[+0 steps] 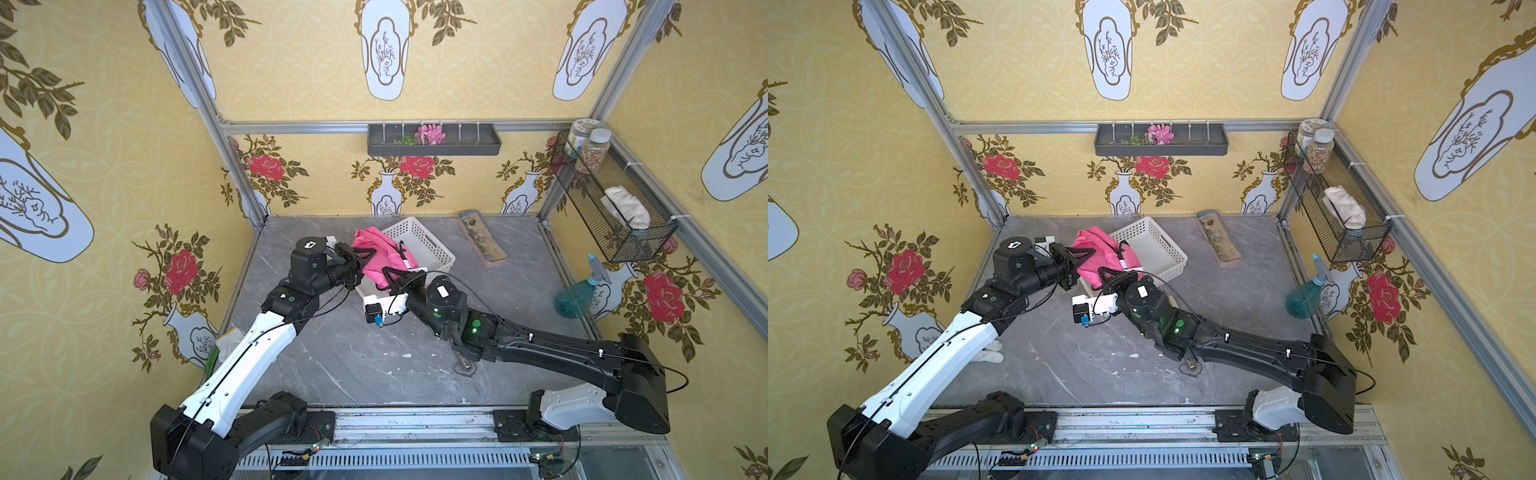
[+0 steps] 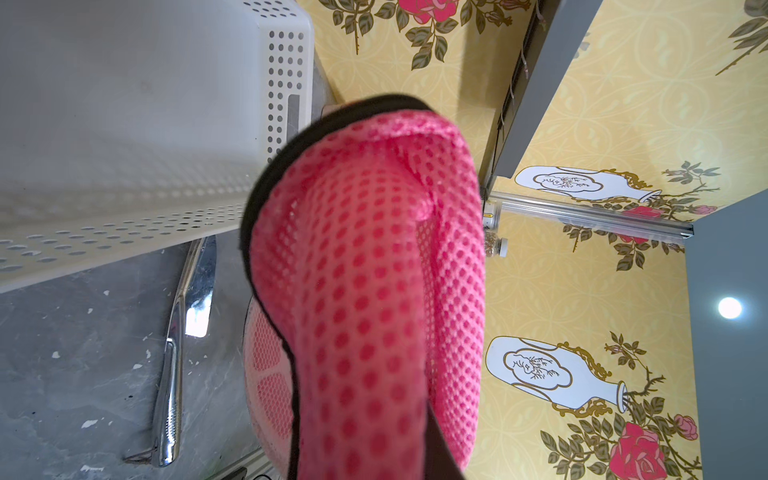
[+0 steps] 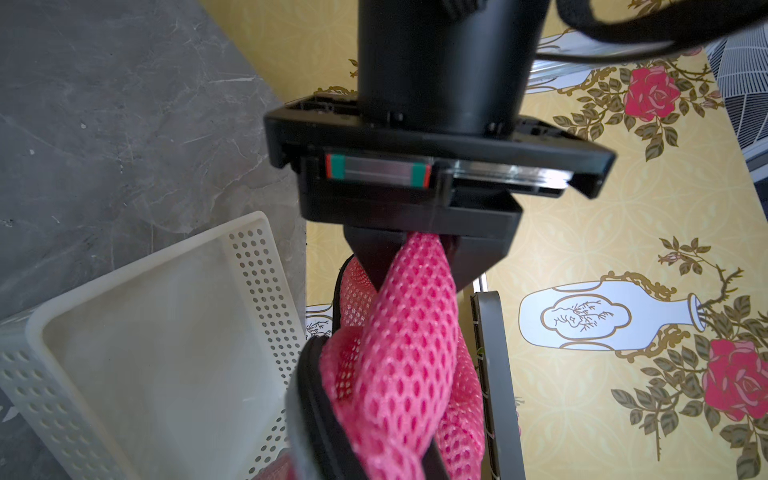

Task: Turn the laundry bag inside out
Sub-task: Turn over the laundry bag.

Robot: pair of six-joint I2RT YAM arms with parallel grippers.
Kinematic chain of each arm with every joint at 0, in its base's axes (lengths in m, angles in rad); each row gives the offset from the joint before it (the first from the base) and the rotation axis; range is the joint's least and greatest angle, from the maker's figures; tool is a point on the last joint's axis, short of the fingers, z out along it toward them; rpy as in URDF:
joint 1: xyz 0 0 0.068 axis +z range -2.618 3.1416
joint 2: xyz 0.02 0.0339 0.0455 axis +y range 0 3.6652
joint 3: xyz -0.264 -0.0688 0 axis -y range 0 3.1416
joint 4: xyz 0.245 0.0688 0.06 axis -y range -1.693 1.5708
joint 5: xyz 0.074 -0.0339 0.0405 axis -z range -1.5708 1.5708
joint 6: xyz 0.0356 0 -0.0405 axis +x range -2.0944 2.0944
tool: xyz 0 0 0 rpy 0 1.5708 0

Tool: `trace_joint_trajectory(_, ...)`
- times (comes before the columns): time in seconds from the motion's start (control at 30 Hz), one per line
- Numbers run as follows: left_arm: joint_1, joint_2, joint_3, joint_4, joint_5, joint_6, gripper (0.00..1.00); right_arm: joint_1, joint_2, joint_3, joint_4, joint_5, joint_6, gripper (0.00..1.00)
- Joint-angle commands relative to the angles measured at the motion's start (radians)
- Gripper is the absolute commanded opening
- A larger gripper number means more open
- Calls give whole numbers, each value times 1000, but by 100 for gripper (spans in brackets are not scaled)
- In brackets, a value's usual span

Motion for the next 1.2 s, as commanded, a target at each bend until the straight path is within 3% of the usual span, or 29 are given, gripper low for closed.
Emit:
trace_joint_trajectory(0.0, 0, 0, 10, 85, -9, 44, 4, 13, 4, -2, -12, -55, 74, 0)
trace_joint_trajectory(0.07, -1, -4, 9, 85, -11, 63, 0, 13, -2, 1, -27, -43, 123, 17)
trace_joint_trajectory(0.13, 1, -6, 7, 91, -22, 95, 0, 17, -14, 3, -59, -23, 205, 54)
trace_joint_trajectory(0.17, 1, -6, 9, 90, -28, 119, 0, 29, -20, 4, -76, -7, 254, 65)
trace_joint_trajectory(0.2, 2, -1, 14, 90, -34, 149, 0, 50, -30, 11, -122, 14, 332, 75)
trace_joint_trajectory(0.27, 3, 13, 25, 93, -46, 218, 0, 82, -57, 42, -287, 12, 549, 83)
trace_joint_trajectory(0.4, 15, 74, 50, 102, -21, 336, 0, 96, -105, 106, -599, -127, 1069, 86)
trace_joint_trajectory(0.5, 28, 118, 72, 107, 32, 431, 0, 84, -122, 177, -741, -147, 1399, 83)
trace_joint_trajectory(0.57, 37, 141, 87, 109, 82, 505, 0, 37, -122, 253, -848, -174, 1546, 80)
trace_joint_trajectory(0.63, 40, 161, 111, 87, 114, 602, 0, -80, -121, 331, -933, -281, 1683, 77)
trace_joint_trajectory(0.83, 45, 221, 169, -16, 227, 815, 0, -417, -64, 494, -1051, -632, 1852, 67)
trace_joint_trajectory(1.03, 45, 226, 176, -18, 308, 897, 0, -463, 65, 644, -1149, -720, 1850, 65)
trace_joint_trajectory(1.17, 45, 224, 168, 7, 373, 911, 0, -534, 66, 582, -1053, -831, 1923, 65)
